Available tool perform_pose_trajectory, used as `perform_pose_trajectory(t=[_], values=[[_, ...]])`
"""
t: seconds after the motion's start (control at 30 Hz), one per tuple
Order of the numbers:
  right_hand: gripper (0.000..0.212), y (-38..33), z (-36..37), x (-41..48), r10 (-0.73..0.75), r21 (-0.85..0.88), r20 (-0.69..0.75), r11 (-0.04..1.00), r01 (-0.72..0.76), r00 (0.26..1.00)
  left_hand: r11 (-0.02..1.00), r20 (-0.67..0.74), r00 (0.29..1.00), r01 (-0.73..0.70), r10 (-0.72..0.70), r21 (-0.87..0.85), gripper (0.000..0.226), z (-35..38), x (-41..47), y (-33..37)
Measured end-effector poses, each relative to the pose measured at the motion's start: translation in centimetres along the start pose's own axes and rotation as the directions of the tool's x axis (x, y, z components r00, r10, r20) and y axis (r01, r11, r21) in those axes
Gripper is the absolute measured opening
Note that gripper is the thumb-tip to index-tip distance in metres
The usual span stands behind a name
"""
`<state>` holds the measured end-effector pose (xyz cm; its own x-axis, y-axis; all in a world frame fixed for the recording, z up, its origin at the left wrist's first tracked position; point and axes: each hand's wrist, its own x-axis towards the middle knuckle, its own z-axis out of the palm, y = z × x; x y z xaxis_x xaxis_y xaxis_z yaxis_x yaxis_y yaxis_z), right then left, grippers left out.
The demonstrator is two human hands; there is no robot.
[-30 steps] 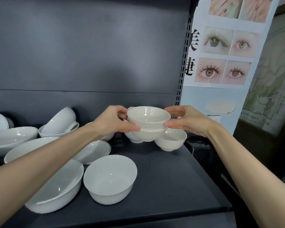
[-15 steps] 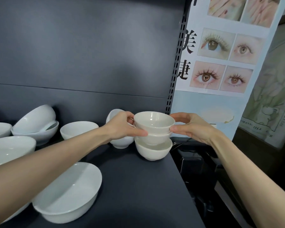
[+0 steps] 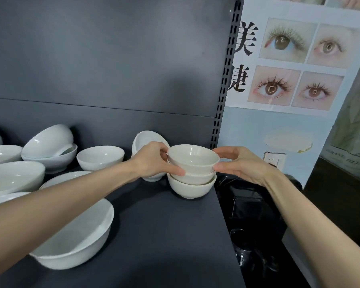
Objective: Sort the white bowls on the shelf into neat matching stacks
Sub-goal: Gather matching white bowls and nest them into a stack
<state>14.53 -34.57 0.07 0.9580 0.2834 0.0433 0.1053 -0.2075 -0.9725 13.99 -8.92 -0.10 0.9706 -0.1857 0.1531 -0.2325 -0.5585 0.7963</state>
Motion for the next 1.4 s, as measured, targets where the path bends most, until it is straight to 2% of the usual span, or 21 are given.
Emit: perform_pose_trajectory(t=[0.1,0.17,0.27,0.5,0.6,0.67,0.77,0.87,1.07,1.2,1.4], values=[[0.040,0.2,-0.1,-0.1,-0.003,-0.008,0.014,1.000,0.003,1.000,0.999,-0.010,1.000,0.011,-0.011,0.043,0.087,0.2,-0.4,0.1],[0.042,0.3,-0.1,-0.2,-0.002,-0.013,0.021,1.000,0.002,1.000,0.998,-0.019,1.000,0.010,-0.009,0.059,0.093,0.4,-0.5,0.0],[0.041,0.3,-0.1,-0.3,-0.004,-0.023,0.035,1.000,0.005,0.999,0.997,-0.024,1.000,0.009,-0.007,0.082,0.086,0.6,-0.7,0.1],[0.039,0.6,-0.1,-0.3,-0.008,-0.018,0.042,1.000,0.008,0.999,0.994,-0.009,1.000,0.007,-0.006,0.110,0.086,0.7,-0.9,-0.1],[0.037,0.6,0.0,-0.4,0.000,-0.038,0.061,0.999,0.002,0.998,0.993,0.001,1.000,0.007,-0.007,0.117,0.065,0.9,-0.9,-0.1],[0.042,0.6,0.1,-0.6,0.019,-0.075,0.079,0.997,-0.013,0.997,0.990,-0.016,1.000,0.002,0.000,0.139,0.064,1.0,-1.1,-0.3],[0.058,0.4,0.6,-0.6,0.037,-0.205,0.060,0.979,-0.024,0.998,0.986,-0.034,0.998,0.049,-0.044,0.158,0.076,1.2,-1.3,-0.7],[0.069,0.4,1.4,-0.6,0.043,-0.247,0.003,0.968,-0.041,0.999,0.980,0.019,0.995,0.090,-0.095,0.177,0.070,1.2,-1.6,-1.3],[0.068,0.5,2.1,-0.7,0.026,-0.199,-0.036,0.980,-0.032,0.999,0.997,0.129,0.988,0.080,-0.081,0.013,0.044,1.4,-1.5,-1.7],[0.064,0.3,2.2,-0.9,0.016,-0.196,-0.035,0.980,-0.023,0.999,0.997,0.120,0.991,0.071,-0.065,-0.041,0.044,1.4,-1.3,-2.0],[0.063,0.1,2.8,-1.3,0.024,-0.187,-0.040,0.982,-0.031,0.999,0.999,0.129,0.991,0.048,-0.046,-0.017,0.050,0.9,-1.2,-2.5]])
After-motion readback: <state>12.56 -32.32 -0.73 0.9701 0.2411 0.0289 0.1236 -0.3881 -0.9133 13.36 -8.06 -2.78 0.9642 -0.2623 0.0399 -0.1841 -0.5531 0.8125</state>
